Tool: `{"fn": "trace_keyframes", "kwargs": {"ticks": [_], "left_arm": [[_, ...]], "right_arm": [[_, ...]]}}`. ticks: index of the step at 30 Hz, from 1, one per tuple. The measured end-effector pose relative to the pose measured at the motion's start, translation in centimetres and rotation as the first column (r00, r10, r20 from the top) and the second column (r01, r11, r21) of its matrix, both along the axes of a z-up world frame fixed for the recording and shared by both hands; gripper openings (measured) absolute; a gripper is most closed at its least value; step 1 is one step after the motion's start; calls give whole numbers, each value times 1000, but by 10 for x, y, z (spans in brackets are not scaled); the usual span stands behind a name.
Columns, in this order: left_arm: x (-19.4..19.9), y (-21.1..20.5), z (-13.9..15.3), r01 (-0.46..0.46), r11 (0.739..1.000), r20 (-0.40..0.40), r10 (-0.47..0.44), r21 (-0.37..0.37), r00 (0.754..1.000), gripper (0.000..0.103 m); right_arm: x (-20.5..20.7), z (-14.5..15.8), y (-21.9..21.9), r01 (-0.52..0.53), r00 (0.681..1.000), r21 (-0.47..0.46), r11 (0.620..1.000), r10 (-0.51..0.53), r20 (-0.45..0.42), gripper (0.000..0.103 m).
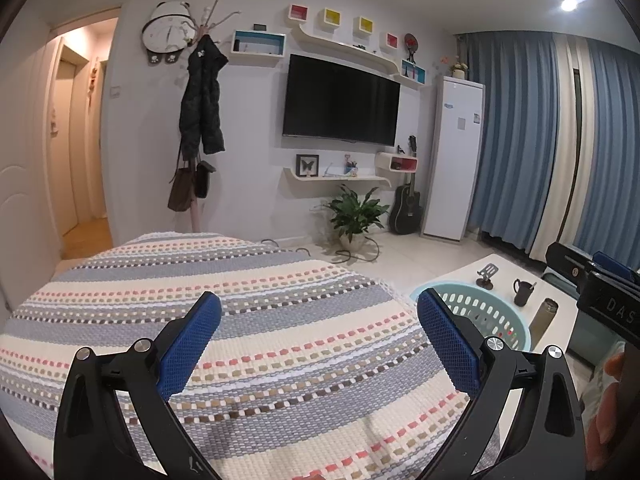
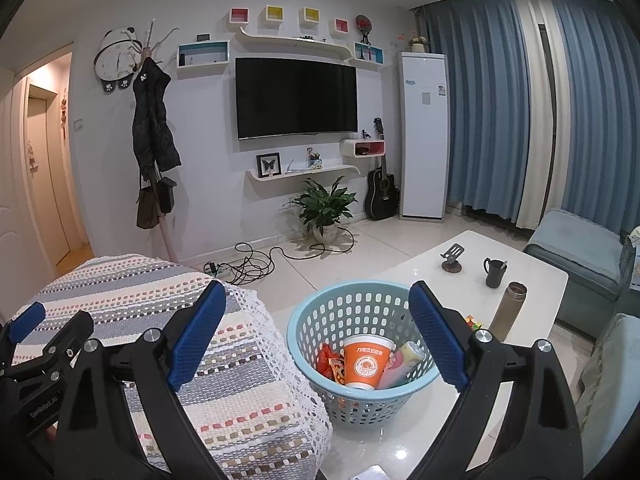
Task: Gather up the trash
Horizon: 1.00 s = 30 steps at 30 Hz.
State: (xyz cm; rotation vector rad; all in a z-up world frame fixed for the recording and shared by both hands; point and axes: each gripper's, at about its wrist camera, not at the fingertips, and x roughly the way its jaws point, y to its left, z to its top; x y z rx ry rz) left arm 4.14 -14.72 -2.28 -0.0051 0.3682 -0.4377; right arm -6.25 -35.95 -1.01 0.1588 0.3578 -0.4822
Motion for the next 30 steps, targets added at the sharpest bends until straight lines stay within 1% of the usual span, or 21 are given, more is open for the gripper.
{"fn": "trace_keyframes", "kwargs": {"ticks": [10, 15, 20, 30], "left_arm": [[4, 3, 0, -13, 1000, -17, 13, -12, 1000, 95], [4, 3, 0, -12, 1000, -19, 12, -13, 1000, 95], [7, 3, 1, -12, 1000, -27, 11, -17, 1000, 95], [11, 6, -1, -7, 999, -65, 4, -37, 998, 95]], "right_arm": [[3, -3, -2, -5, 1000, 6, 1000, 5, -14, 88], [0, -1, -4, 2, 1000, 16, 1000, -2, 5, 89], [2, -4, -4, -2, 1000, 10, 1000, 2, -8, 89], [4, -7, -4, -4, 1000, 15, 1000, 5, -19, 89]]}}
